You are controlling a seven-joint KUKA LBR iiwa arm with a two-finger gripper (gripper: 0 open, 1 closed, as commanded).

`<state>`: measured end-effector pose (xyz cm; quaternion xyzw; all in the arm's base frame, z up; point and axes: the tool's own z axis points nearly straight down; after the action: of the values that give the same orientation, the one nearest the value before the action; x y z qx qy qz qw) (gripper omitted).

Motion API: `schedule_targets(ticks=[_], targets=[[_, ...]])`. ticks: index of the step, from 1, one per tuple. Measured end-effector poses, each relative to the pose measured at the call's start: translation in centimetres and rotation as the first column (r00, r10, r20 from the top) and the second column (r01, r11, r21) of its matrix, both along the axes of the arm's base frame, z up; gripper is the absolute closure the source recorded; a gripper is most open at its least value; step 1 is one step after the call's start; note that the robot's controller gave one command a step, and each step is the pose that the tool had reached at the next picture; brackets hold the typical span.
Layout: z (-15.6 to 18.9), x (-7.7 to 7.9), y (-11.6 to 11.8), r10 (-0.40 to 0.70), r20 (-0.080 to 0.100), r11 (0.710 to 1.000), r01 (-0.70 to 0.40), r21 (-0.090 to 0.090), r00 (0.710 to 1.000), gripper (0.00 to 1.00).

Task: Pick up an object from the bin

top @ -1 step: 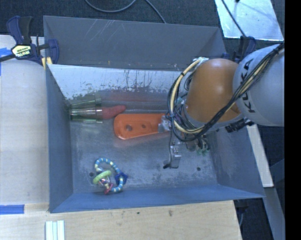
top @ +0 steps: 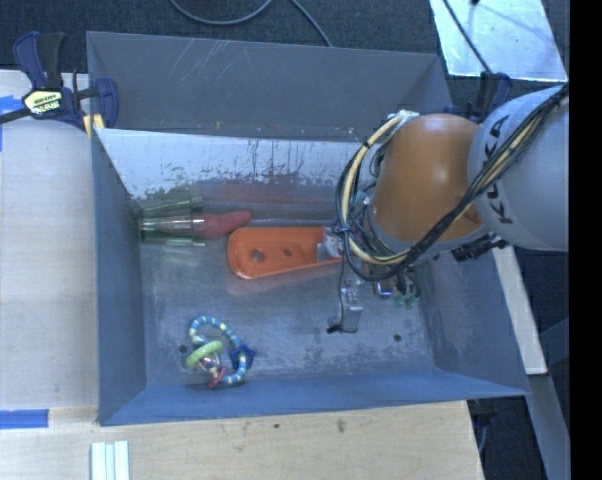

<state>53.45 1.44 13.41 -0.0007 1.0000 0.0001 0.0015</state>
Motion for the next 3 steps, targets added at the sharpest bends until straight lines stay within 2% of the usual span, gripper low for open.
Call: schedule_targets(ticks=[1,2,3], targets=[[-4.4,6.0,0.5,0.019,0.004,1.000,-0.019,0.000,1.000,0.00],[-5.4,8.2,0.5,0.023,-0.004,1.000,-0.023,0.000,1.000,0.00],[-3.5,6.3,2.1,0.100,0.007,0.995,-0.100,-0.001,0.995,0.00]])
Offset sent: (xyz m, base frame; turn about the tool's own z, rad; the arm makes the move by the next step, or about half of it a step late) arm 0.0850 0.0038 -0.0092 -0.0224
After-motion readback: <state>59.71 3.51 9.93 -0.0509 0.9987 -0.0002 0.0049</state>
